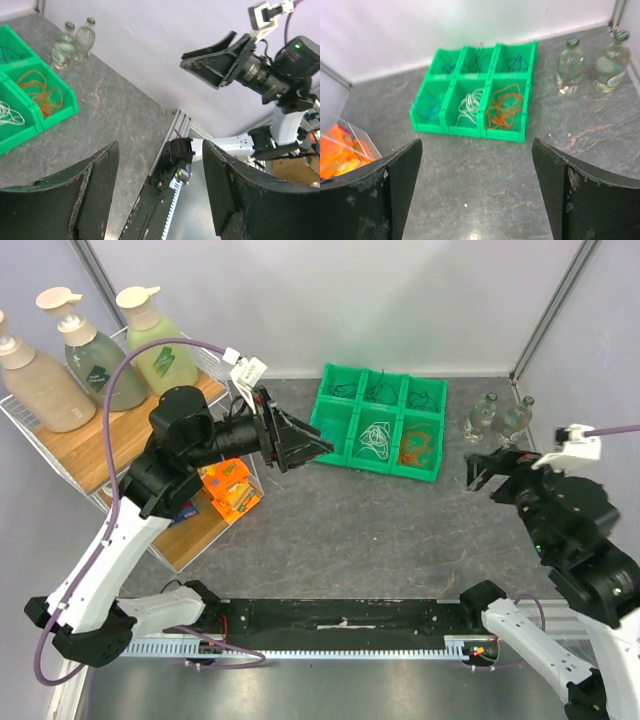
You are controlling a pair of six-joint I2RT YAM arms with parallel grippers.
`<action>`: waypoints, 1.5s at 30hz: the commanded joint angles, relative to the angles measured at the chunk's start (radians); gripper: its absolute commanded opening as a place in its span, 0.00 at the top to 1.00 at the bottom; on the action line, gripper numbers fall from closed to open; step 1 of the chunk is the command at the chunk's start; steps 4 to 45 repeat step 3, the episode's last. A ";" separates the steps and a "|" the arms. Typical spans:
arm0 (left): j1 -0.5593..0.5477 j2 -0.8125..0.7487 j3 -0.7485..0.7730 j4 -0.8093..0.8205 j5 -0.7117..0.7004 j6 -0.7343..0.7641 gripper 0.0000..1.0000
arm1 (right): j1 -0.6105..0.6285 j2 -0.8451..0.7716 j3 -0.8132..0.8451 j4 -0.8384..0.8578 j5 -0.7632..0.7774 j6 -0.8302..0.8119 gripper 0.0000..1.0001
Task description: Untangle the cables
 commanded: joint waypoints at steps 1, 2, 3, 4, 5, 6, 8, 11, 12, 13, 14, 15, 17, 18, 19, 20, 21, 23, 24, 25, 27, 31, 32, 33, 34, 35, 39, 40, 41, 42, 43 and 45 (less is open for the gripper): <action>-0.001 -0.007 0.092 0.097 -0.087 -0.024 0.27 | 0.001 0.080 0.178 -0.141 0.171 0.100 0.02; 0.001 -0.002 0.107 0.104 -0.100 -0.027 0.27 | 0.001 0.091 0.212 -0.153 0.179 0.102 0.02; -0.001 -0.004 0.117 0.109 -0.119 -0.030 0.27 | 0.001 0.094 0.238 -0.144 0.168 0.087 0.02; -0.001 -0.004 0.117 0.109 -0.119 -0.030 0.27 | 0.001 0.094 0.238 -0.144 0.168 0.087 0.02; -0.001 -0.004 0.117 0.109 -0.119 -0.030 0.27 | 0.001 0.094 0.238 -0.144 0.168 0.087 0.02; -0.001 -0.004 0.117 0.109 -0.119 -0.030 0.27 | 0.001 0.094 0.238 -0.144 0.168 0.087 0.02; -0.001 -0.004 0.117 0.109 -0.119 -0.030 0.27 | 0.001 0.094 0.238 -0.144 0.168 0.087 0.02; -0.001 -0.004 0.117 0.109 -0.119 -0.030 0.27 | 0.001 0.094 0.238 -0.144 0.168 0.087 0.02; -0.001 -0.004 0.117 0.109 -0.119 -0.030 0.27 | 0.001 0.094 0.238 -0.144 0.168 0.087 0.02; -0.001 -0.004 0.117 0.109 -0.119 -0.030 0.27 | 0.001 0.094 0.238 -0.144 0.168 0.087 0.02; -0.001 -0.004 0.117 0.109 -0.119 -0.030 0.27 | 0.001 0.094 0.238 -0.144 0.168 0.087 0.02; -0.001 -0.004 0.117 0.109 -0.119 -0.030 0.27 | 0.001 0.094 0.238 -0.144 0.168 0.087 0.02; -0.001 -0.004 0.117 0.109 -0.119 -0.030 0.27 | 0.001 0.094 0.238 -0.144 0.168 0.087 0.02; -0.001 -0.004 0.117 0.109 -0.119 -0.030 0.27 | 0.001 0.094 0.238 -0.144 0.168 0.087 0.02; -0.001 -0.004 0.117 0.109 -0.119 -0.030 0.27 | 0.001 0.094 0.238 -0.144 0.168 0.087 0.02; -0.001 -0.004 0.117 0.109 -0.119 -0.030 0.27 | 0.001 0.094 0.238 -0.144 0.168 0.087 0.02; -0.001 -0.004 0.117 0.109 -0.119 -0.030 0.27 | 0.001 0.094 0.238 -0.144 0.168 0.087 0.02; -0.001 -0.004 0.117 0.109 -0.119 -0.030 0.27 | 0.001 0.094 0.238 -0.144 0.168 0.087 0.02; -0.001 -0.004 0.117 0.109 -0.119 -0.030 0.27 | 0.001 0.094 0.238 -0.144 0.168 0.087 0.02; -0.001 -0.004 0.117 0.109 -0.119 -0.030 0.27 | 0.001 0.094 0.238 -0.144 0.168 0.087 0.02; -0.001 -0.004 0.117 0.109 -0.119 -0.030 0.27 | 0.001 0.094 0.238 -0.144 0.168 0.087 0.02; -0.001 -0.004 0.117 0.109 -0.119 -0.030 0.27 | 0.001 0.094 0.238 -0.144 0.168 0.087 0.02; -0.001 -0.004 0.117 0.109 -0.119 -0.030 0.27 | 0.001 0.094 0.238 -0.144 0.168 0.087 0.02; -0.001 -0.004 0.117 0.109 -0.119 -0.030 0.27 | 0.001 0.094 0.238 -0.144 0.168 0.087 0.02; -0.001 -0.004 0.117 0.109 -0.119 -0.030 0.27 | 0.001 0.094 0.238 -0.144 0.168 0.087 0.02; -0.001 -0.004 0.117 0.109 -0.119 -0.030 0.27 | 0.001 0.094 0.238 -0.144 0.168 0.087 0.02; -0.001 -0.004 0.117 0.109 -0.119 -0.030 0.27 | 0.001 0.094 0.238 -0.144 0.168 0.087 0.02; -0.001 -0.004 0.117 0.109 -0.119 -0.030 0.27 | 0.001 0.094 0.238 -0.144 0.168 0.087 0.02; -0.001 -0.004 0.117 0.109 -0.119 -0.030 0.27 | 0.001 0.094 0.238 -0.144 0.168 0.087 0.02; -0.001 -0.004 0.117 0.109 -0.119 -0.030 0.27 | 0.001 0.094 0.238 -0.144 0.168 0.087 0.02; -0.001 -0.004 0.117 0.109 -0.119 -0.030 0.27 | 0.001 0.094 0.238 -0.144 0.168 0.087 0.02; -0.001 -0.004 0.117 0.109 -0.119 -0.030 0.27 | 0.001 0.094 0.238 -0.144 0.168 0.087 0.02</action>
